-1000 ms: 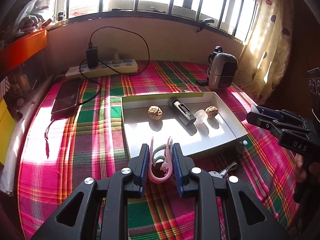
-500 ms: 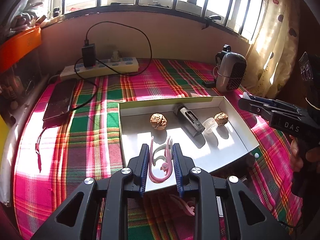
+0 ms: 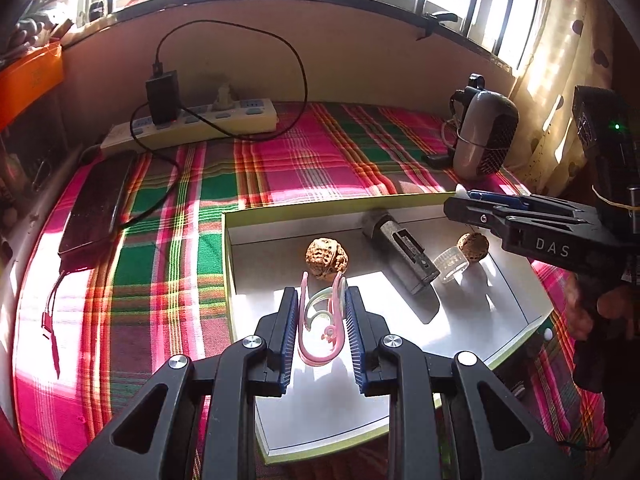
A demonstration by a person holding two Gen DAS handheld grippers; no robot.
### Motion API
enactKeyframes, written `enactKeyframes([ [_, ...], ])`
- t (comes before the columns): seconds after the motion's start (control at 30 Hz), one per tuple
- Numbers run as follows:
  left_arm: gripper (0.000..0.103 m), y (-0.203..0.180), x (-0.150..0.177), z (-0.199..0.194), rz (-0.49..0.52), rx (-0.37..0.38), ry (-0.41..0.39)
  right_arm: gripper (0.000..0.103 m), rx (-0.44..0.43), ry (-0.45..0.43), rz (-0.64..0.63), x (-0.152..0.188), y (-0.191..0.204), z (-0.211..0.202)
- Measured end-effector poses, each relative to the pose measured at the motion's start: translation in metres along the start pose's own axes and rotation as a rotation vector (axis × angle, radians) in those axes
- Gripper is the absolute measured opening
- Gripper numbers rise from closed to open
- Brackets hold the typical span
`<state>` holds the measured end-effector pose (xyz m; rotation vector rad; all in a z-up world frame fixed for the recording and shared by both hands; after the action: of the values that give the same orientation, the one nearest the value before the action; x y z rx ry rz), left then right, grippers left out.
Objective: Organize objects
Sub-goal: 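Lower the pink ear hook with the left tool while the right tool lowers the remote into the box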
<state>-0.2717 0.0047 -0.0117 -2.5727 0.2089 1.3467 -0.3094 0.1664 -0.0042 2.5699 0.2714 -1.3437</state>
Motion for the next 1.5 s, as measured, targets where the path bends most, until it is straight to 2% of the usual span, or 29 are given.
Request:
enactKeyframes([
  [0.13,0.022,0.005,0.000,0.008,0.009,-0.030,0.010,0.041,0.001,0.017,0.011,0.004,-0.004,0.009],
  [0.63,0.022,0.012,-0.006,0.024,0.014,-0.058,0.006,0.038,0.005,0.054,0.002,0.009,-0.007,0.025],
  [1.5,0.021,0.006,-0.007,0.038,0.039,-0.055,0.019,0.038,0.014,0.066,-0.011,0.010,-0.004,0.028],
])
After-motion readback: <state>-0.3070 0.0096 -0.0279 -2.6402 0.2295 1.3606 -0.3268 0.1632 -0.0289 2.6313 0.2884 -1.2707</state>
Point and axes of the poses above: each gripper's, at about its wrist camera, not at the fingertips, and z roughly the way its jaws point, y to its left, x to its underside, the point moved 5 cm from there along z, roughly the way its jaws point, and after that the axes turned 15 degrees about -y, right-handed, at the moved point
